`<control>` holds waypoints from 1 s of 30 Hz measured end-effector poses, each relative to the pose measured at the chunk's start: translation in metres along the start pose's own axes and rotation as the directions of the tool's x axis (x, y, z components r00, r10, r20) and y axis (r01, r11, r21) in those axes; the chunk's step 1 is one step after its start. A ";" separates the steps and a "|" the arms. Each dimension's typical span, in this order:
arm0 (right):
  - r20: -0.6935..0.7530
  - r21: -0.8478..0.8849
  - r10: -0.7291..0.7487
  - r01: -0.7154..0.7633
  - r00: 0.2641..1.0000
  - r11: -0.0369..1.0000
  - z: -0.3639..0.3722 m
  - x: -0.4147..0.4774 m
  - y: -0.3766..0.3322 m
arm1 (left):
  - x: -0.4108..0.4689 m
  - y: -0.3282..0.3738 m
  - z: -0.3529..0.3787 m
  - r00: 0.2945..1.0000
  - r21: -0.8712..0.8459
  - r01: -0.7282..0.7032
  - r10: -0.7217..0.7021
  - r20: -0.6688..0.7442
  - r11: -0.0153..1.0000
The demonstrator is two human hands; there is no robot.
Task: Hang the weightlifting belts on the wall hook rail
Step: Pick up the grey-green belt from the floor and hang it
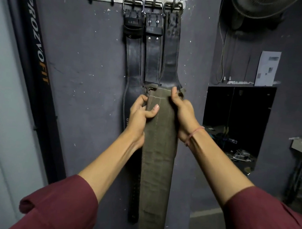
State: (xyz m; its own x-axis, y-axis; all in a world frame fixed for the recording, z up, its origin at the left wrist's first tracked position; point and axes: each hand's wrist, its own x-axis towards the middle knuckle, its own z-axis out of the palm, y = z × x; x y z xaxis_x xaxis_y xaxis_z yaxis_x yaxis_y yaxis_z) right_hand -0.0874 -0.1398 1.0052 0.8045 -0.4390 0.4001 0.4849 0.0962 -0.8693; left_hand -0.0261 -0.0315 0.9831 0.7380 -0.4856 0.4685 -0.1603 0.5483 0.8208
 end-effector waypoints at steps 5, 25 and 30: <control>-0.080 -0.046 -0.127 0.124 0.989 0.991 0.007 0.005 0.009 | -0.001 0.000 -0.006 0.990 0.019 0.112 -0.110 -0.091 0.994; 0.022 -0.076 -0.134 0.135 0.991 0.988 0.027 -0.008 0.032 | 0.030 0.043 -0.017 0.960 0.241 -0.042 0.106 -0.260 0.970; -0.133 -0.338 -0.293 0.234 0.947 0.912 0.048 0.007 0.034 | 0.032 0.034 -0.036 0.931 0.302 -0.088 0.186 -0.314 0.949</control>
State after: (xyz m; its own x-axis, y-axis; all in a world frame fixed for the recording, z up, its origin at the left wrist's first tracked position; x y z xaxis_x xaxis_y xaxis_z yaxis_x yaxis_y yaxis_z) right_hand -0.0487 -0.0967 0.9925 0.5740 -0.5631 0.5945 0.5144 -0.3170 -0.7968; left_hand 0.0157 -0.0042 1.0142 0.8631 -0.1361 0.4863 -0.4150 0.3575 0.8367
